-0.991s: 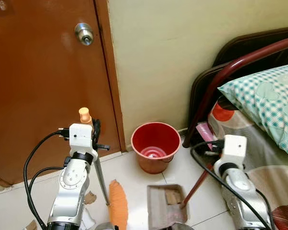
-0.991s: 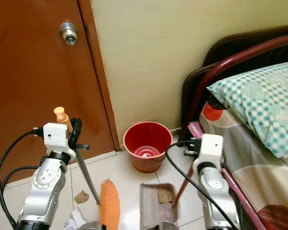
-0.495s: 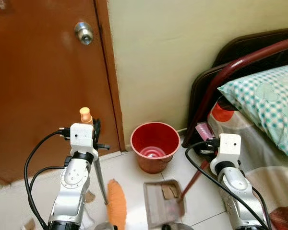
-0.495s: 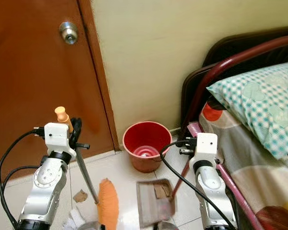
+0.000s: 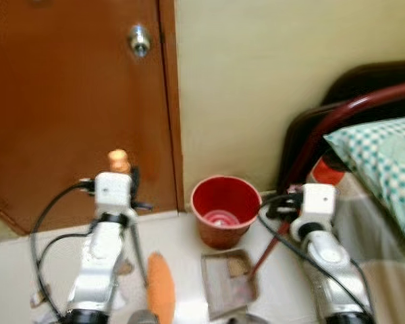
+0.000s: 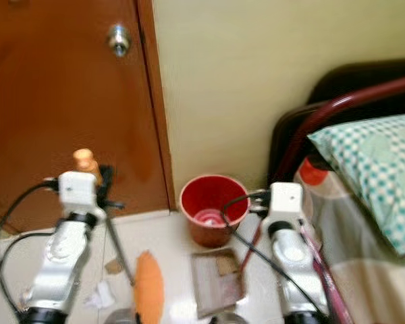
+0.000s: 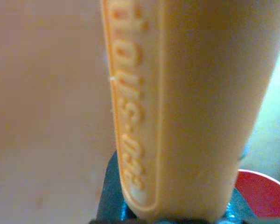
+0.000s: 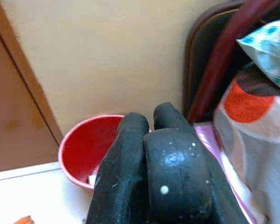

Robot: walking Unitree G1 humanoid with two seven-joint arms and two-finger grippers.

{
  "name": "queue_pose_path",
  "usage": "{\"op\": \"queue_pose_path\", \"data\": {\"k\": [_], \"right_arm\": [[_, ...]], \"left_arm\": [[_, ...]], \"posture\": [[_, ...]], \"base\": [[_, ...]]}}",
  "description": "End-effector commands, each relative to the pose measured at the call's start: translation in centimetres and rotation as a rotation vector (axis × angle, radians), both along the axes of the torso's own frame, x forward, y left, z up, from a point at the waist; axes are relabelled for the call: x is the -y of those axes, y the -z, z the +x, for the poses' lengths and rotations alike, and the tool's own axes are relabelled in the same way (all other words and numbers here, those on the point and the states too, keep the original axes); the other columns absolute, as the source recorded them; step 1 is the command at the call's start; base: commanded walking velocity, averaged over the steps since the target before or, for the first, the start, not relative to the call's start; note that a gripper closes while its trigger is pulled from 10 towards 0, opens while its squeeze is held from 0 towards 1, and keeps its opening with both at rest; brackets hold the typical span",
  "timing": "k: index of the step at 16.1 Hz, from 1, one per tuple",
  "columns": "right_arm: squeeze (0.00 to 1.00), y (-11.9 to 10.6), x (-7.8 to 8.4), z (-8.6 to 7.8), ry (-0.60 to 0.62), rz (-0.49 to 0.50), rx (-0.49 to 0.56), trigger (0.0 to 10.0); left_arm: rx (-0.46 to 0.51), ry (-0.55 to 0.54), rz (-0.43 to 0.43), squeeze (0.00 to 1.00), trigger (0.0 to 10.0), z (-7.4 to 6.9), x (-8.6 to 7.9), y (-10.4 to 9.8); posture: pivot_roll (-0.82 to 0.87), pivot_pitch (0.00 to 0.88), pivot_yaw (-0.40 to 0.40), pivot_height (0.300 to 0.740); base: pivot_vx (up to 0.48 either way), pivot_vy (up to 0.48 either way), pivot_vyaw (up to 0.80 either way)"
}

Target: Sweep floor

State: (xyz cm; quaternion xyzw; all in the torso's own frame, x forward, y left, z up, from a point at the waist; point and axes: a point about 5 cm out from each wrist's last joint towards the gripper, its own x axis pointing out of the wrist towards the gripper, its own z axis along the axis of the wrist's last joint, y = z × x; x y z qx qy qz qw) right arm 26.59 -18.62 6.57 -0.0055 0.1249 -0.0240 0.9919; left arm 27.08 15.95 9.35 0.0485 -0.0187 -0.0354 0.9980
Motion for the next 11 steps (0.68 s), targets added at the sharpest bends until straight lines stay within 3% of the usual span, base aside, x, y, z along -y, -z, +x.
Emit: {"op": "queue_pose_path", "data": {"k": [1, 11], "right_arm": [[0.00, -0.57, 0.34, 0.22, 0.011, 0.001, 0.032, 10.0], [0.00, -0.57, 0.34, 0.22, 0.011, 0.001, 0.032, 10.0]], "left_arm": [[0.012, 0.005, 0.010, 0.00, 10.0, 0.10, 0.21, -0.28], [0.012, 0.005, 0.010, 0.00, 10.0, 0.10, 0.21, -0.28]], "posture": [[-0.04, 0.038, 0.001, 0.740], [-0.04, 0.038, 0.001, 0.740]], "base": [[0.000, -0.262, 0.45], [0.000, -0.262, 0.45]]}}
